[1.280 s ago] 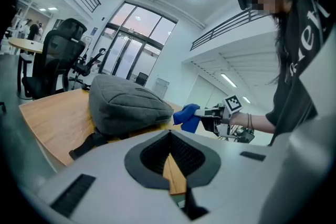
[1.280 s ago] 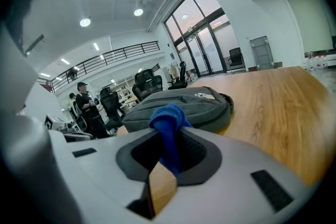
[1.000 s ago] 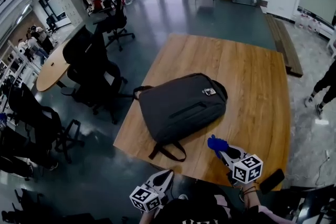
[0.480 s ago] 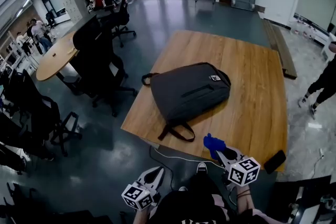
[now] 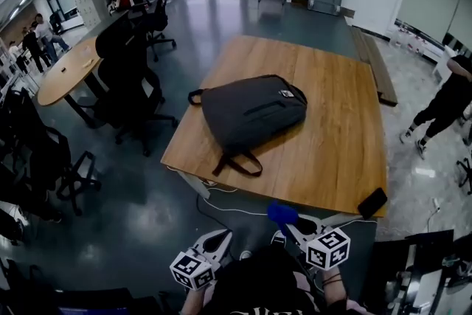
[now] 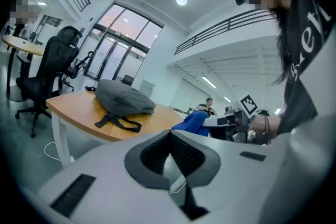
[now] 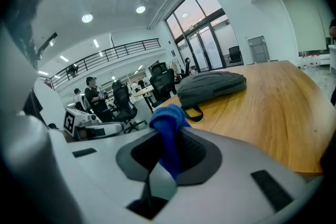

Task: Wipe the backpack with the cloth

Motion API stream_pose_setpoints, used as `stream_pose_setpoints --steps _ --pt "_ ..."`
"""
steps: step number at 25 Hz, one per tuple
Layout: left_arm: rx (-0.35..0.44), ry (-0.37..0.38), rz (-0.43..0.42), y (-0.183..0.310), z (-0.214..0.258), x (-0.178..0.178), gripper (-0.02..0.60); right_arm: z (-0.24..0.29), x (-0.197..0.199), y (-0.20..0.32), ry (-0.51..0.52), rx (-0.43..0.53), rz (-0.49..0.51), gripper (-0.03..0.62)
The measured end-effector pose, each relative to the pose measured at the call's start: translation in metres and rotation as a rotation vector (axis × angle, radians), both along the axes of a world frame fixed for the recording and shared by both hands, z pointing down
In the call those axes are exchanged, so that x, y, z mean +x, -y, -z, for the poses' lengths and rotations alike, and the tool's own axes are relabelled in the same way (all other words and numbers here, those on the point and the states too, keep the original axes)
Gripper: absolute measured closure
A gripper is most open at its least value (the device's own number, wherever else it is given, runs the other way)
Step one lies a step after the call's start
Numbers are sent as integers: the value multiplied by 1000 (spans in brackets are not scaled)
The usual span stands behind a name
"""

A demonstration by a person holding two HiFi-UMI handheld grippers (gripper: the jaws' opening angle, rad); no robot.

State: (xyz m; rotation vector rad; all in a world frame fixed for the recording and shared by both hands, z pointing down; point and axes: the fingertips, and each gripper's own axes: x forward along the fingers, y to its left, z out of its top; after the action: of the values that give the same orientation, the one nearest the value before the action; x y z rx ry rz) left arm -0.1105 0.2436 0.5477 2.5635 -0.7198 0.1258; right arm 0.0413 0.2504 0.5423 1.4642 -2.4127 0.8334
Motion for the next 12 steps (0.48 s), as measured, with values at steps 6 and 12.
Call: stream_pose_setpoints --steps 6,12 --pt "17 1 -32 -17 10 16 586 4 -7 -17 -34 -8 58 540" --pt "45 -7 8 -33 25 41 588 17 10 -33 -4 29 81 540"
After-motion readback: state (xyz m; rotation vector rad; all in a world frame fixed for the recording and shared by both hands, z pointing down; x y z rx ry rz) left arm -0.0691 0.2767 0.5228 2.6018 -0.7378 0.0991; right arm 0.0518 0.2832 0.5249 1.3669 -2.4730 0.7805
